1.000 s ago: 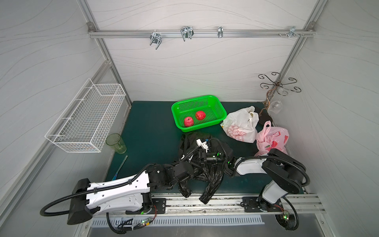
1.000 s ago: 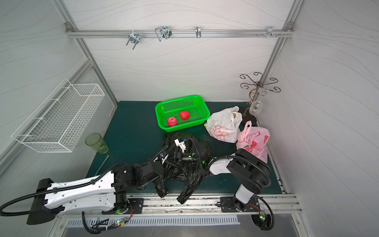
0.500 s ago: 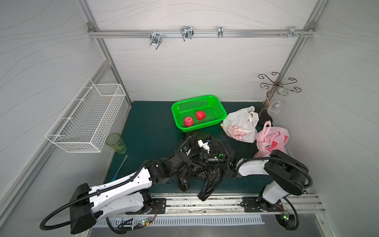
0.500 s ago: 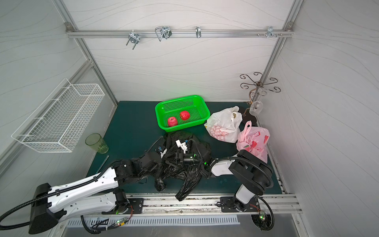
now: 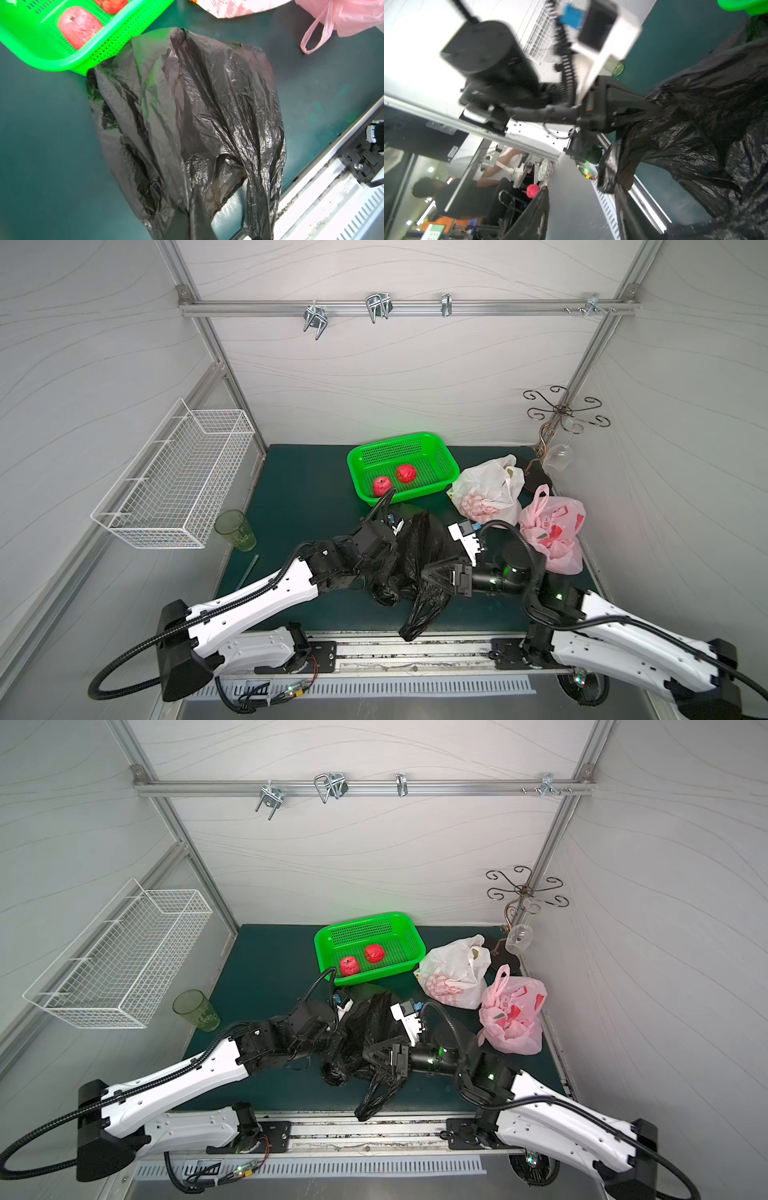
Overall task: Untie the knot of a plastic bag & take out the apple
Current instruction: Adjust the plastic bag at the center of the board.
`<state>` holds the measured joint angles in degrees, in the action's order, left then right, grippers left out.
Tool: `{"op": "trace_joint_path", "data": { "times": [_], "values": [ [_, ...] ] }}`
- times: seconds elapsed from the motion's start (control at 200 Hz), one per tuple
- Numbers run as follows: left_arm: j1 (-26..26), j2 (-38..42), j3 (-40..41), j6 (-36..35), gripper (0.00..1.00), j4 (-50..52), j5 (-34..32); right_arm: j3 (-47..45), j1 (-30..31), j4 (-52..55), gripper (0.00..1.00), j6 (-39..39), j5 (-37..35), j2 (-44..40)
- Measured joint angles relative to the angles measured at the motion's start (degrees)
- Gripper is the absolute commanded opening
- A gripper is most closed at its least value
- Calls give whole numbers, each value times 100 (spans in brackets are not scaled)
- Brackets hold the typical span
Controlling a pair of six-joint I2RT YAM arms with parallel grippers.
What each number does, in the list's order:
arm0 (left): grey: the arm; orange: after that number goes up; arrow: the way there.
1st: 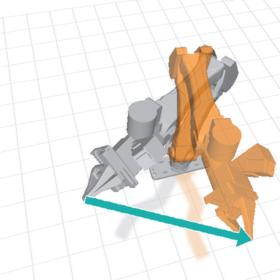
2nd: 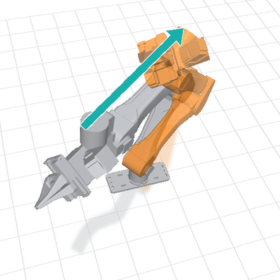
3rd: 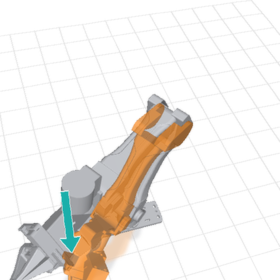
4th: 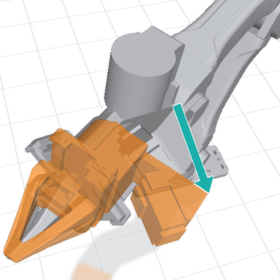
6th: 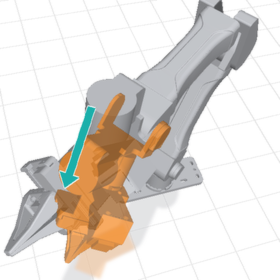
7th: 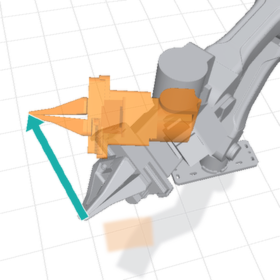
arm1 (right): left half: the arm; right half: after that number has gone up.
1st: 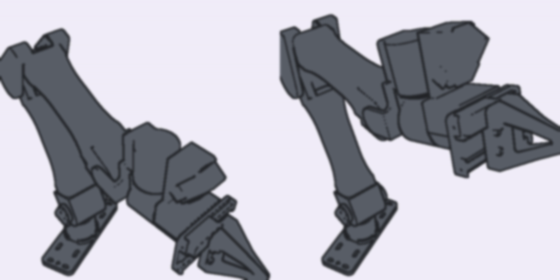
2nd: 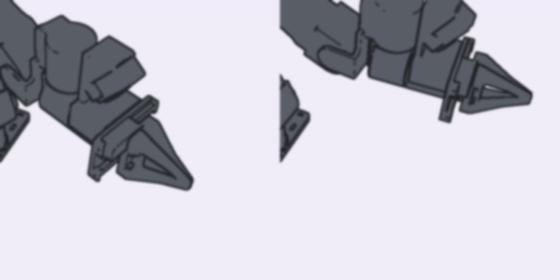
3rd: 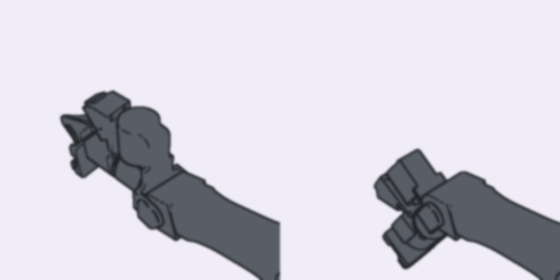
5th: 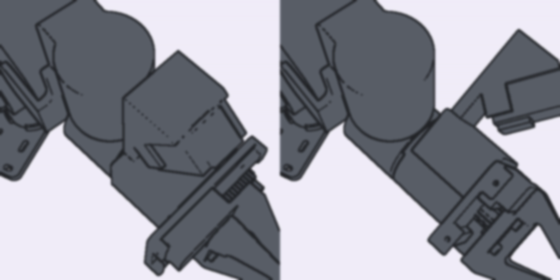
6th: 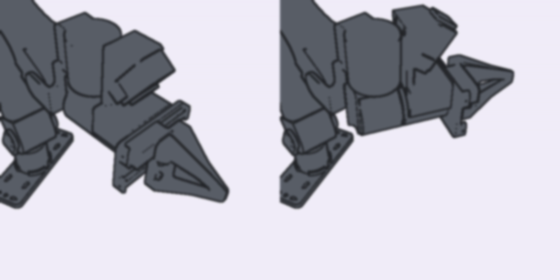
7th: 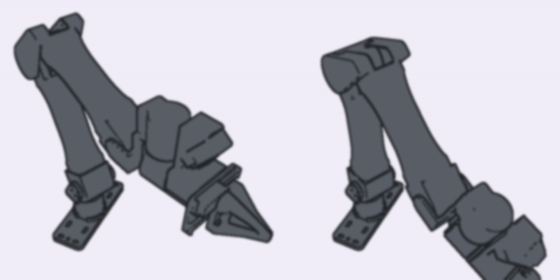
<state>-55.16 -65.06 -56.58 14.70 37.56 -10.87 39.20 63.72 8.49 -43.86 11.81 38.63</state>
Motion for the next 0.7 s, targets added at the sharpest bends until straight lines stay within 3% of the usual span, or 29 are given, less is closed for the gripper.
{"op": "trace_joint_path", "data": {
  "times": [0.01,0.205,0.37,0.445,0.52,0.615,0.7],
  "values": [
    [0,-7,-11,-4,0,7,4,26,35,96,0,96,-61,-24],
    [0,13,-295,-83,0,205,26,-101,824,1226,0,717,-1062,577],
    [2,208,-352,-83,0,330,26,-166,1178,1228,0,831,-1239,1453],
    [2,269,-352,-81,0,389,46,-140,1182,1029,11,850,-1274,1777],
    [2,317,-352,-76,0,444,66,-68,1185,824,35,892,-1416,2144],
    [2,374,-350,-66,0,468,87,63,1191,713,46,970,-1759,2557],
    [2,417,-345,-52,0,466,129,188,1207,647,51,1086,-2120,2824]
  ]
}}
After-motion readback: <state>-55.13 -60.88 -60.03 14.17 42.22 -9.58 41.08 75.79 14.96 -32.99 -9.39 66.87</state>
